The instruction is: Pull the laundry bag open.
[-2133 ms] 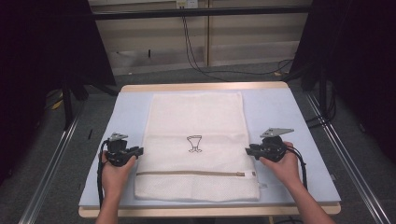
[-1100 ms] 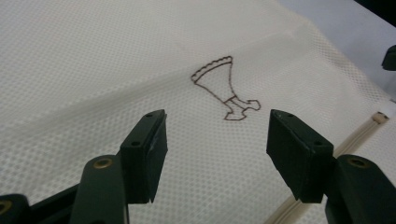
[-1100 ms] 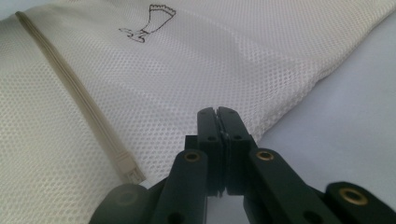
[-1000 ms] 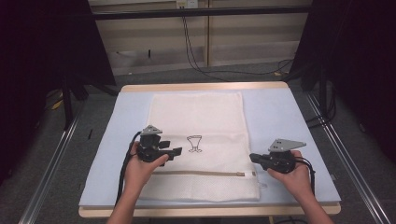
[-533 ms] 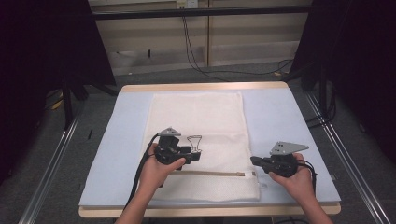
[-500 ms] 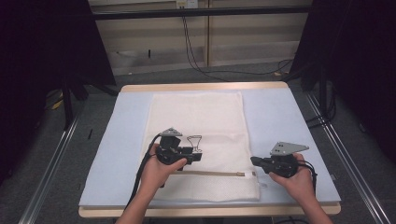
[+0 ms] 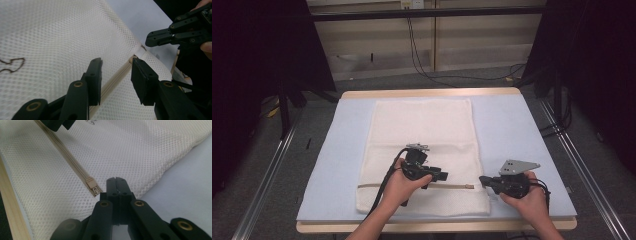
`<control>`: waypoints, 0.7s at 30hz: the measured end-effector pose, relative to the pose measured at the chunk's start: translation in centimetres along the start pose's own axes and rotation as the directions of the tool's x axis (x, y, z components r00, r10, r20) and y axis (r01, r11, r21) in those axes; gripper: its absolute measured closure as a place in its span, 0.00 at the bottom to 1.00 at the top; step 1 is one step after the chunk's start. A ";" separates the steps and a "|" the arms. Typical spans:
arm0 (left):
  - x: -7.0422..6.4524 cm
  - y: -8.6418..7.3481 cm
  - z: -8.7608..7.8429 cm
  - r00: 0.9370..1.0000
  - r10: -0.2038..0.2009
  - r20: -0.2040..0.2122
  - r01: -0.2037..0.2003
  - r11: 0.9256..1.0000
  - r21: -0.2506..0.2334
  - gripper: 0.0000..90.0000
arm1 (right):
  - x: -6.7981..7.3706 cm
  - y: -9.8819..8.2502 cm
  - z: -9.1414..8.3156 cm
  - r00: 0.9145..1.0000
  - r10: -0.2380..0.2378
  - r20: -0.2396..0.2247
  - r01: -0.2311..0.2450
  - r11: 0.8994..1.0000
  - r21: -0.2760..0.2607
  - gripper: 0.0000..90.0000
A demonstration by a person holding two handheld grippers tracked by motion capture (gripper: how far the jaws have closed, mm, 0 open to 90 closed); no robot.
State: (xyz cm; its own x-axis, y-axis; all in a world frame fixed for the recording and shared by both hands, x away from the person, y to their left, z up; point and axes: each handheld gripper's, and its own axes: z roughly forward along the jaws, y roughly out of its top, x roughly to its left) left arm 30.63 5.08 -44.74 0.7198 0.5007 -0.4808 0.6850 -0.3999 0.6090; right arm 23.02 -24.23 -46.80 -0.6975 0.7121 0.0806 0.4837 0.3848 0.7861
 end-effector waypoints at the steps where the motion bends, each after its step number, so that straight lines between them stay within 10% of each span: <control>1: -0.2 0.0 0.5 1.000 -0.003 0.009 0.003 1.000 0.011 0.68 | 0.1 -0.1 0.1 1.000 0.003 0.003 -0.003 1.000 0.003 1.00; 21: -2.0 0.5 5.7 0.989 -0.133 0.060 0.125 0.985 0.116 0.76 | 0.4 -0.5 1.4 1.000 -0.022 -0.021 0.024 0.998 0.061 1.00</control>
State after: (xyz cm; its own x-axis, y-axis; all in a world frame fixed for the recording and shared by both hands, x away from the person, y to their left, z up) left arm 30.19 -0.49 -47.05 0.6278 0.5022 -0.5947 0.7782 -0.4206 0.4664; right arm 23.23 -23.30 -48.08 -0.7193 0.6905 0.0761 0.4982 0.4364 0.7492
